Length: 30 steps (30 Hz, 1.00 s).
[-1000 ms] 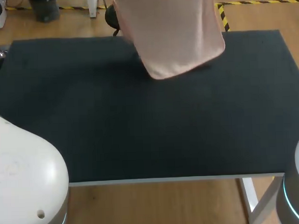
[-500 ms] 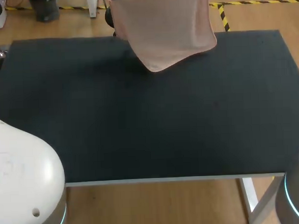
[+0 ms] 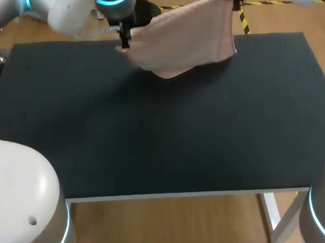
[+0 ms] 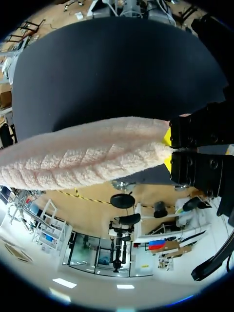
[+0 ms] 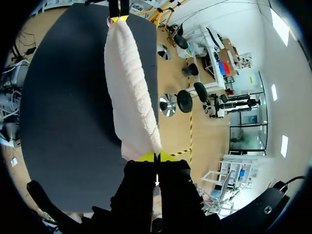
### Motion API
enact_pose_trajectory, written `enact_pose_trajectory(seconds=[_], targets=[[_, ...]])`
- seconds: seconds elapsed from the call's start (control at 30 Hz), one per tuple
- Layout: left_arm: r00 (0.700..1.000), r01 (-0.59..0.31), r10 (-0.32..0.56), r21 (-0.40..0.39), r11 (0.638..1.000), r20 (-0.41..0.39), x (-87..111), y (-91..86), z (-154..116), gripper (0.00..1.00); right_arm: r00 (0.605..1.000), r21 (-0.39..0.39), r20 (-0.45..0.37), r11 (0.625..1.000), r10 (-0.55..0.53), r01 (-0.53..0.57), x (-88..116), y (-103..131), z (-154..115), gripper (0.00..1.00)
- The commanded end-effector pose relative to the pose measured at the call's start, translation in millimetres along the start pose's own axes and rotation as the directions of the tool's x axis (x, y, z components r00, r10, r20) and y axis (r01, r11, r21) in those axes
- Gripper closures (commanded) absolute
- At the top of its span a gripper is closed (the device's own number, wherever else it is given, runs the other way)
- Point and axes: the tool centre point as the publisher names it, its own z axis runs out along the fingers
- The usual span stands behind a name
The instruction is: Fold the towel
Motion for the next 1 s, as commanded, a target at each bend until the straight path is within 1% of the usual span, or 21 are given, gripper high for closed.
enact_pose_trajectory(seconds=[0.03,0.23,0.37,0.5,0.53,0.6,0.63,0.7,0.73,0.8,0.83,0.87,0.93,1.0], targets=[[1.000,0.006,-0.007,0.108,0.994,0.002,29.5,20.6,-0.7,1.00,1.000,-0.015,-0.010,1.000,-0.001,0.001,24.2,-10.6,-4.1,1.00],[1.000,-0.006,0.009,0.141,0.990,-0.021,38.0,21.0,1.1,1.00,0.997,-0.033,-0.077,0.999,0.017,-0.020,57.6,-12.6,3.1,1.00],[0.999,-0.016,0.024,0.170,0.985,-0.044,40.5,18.6,4.1,1.00,0.993,-0.040,-0.119,0.999,0.027,-0.031,73.4,-13.3,10.0,1.00],[0.995,-0.012,0.032,0.206,0.978,-0.093,42.6,15.7,10.2,1.00,0.982,-0.044,-0.182,0.997,0.057,-0.066,87.9,-17.7,20.1,1.00],[0.992,-0.006,0.034,0.227,0.974,-0.119,43.6,14.9,13.4,1.00,0.977,-0.043,-0.203,0.997,0.061,-0.071,93.1,-18.6,24.3,1.00],[0.989,0.001,0.033,0.227,0.974,-0.146,45.1,14.8,17.9,1.00,0.972,-0.041,-0.227,0.996,0.064,-0.075,100.2,-19.3,29.4,1.00],[0.984,0.008,0.037,0.245,0.969,-0.176,23.0,-7.7,29.3,1.00,0.967,-0.035,-0.244,0.996,0.069,-0.079,105.6,-20.0,34.1,1.00],[0.978,0.014,0.037,0.243,0.970,-0.206,-18.6,-52.2,57.2,1.00,0.960,-0.032,-0.270,0.996,0.075,-0.087,113.1,-20.9,40.7,1.00],[0.973,0.026,0.032,0.243,0.970,-0.230,-28.4,-70.0,69.7,1.00,0.956,-0.031,-0.283,0.995,0.079,-0.092,116.7,-21.3,44.0,1.00],[0.968,0.033,0.031,0.248,0.968,-0.250,-21.1,-70.4,81.0,1.00,0.950,-0.027,-0.302,0.995,0.084,-0.097,122.3,-21.7,49.7,1.00],[0.963,0.043,0.026,0.244,0.969,-0.270,-12.3,-68.1,89.1,1.00,0.944,-0.022,-0.317,0.995,0.087,-0.099,126.8,-21.8,54.0,1.00],[0.959,0.050,0.021,0.243,0.969,-0.284,-8.0,-66.2,93.9,1.00,0.941,-0.020,-0.326,0.995,0.090,-0.102,129.9,-22.0,57.4,1.00],[0.948,0.070,0.009,0.238,0.969,-0.318,-2.5,-62.8,102.7,1.00,0.932,-0.010,-0.348,0.994,0.096,-0.106,134.5,-22.8,65.2,1.00],[0.944,0.078,0.001,0.227,0.971,-0.331,6.1,-59.6,106.5,1.00,0.930,-0.005,-0.356,0.994,0.096,-0.105,136.5,-23.0,69.6,1.00]])
